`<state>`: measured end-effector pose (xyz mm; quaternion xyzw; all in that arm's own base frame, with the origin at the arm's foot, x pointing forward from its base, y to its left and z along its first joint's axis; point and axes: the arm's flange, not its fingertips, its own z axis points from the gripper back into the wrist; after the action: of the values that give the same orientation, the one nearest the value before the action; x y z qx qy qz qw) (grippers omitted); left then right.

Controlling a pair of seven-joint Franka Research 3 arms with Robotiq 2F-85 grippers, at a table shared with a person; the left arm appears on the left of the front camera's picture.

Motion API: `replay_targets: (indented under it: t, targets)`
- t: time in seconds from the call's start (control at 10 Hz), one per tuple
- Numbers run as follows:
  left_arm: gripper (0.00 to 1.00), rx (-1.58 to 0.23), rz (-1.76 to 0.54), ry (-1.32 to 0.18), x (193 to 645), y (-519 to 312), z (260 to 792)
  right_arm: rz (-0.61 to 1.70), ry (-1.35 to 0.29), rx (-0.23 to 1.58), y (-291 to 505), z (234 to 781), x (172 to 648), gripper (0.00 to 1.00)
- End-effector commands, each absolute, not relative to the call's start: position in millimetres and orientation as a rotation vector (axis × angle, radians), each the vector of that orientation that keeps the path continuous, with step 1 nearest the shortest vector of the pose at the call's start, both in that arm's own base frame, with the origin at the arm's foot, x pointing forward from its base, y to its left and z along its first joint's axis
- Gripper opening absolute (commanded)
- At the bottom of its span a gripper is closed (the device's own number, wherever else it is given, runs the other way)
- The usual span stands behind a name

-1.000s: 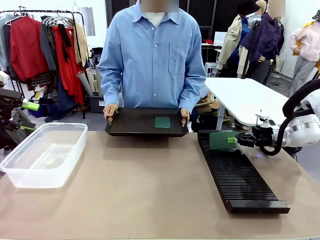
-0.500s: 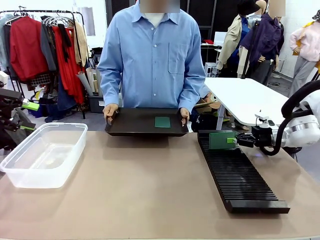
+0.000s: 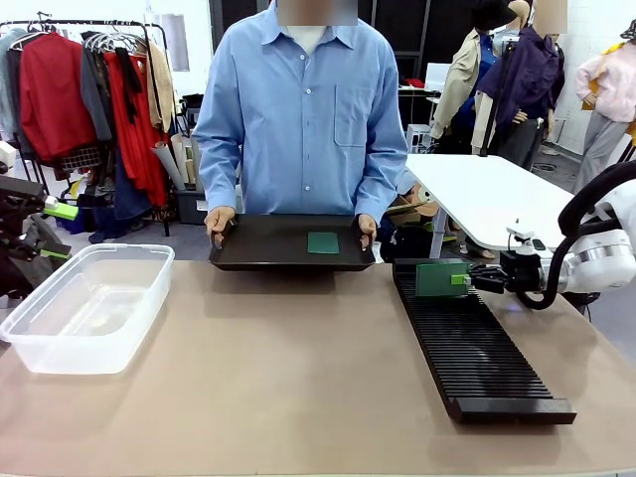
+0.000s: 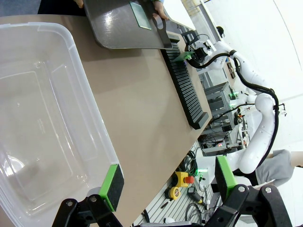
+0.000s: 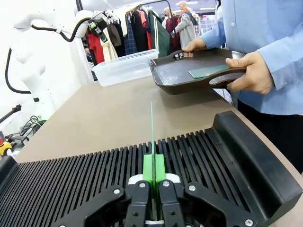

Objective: Sort PCBs into racks and boxes based on the side picked up.
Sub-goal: If the short side of the Blank PCB is picked up, insert it into the PCB Rack ; if the long side is picked up, place it in the Organizing box.

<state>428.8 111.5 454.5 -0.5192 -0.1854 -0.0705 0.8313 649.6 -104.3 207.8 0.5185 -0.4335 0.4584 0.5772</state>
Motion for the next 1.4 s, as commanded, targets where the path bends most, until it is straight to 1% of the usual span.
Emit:
replay_targets:
  t: [0.0,1.0,1.3]
  targets:
    - [1.0,-1.099,-0.139,-0.389,428.4,111.0,457.5,1.093,-0.989,1.22,-105.1,199.8,662.2,0.0]
    - [1.0,-1.099,-0.139,-0.389,428.4,111.0,457.5,1.126,-0.975,1.246,-103.8,198.6,666.8,0.0]
    - [1.0,-1.099,-0.139,-0.389,428.4,111.0,457.5,1.142,-0.94,1.255,-101.3,196.2,671.8,0.0]
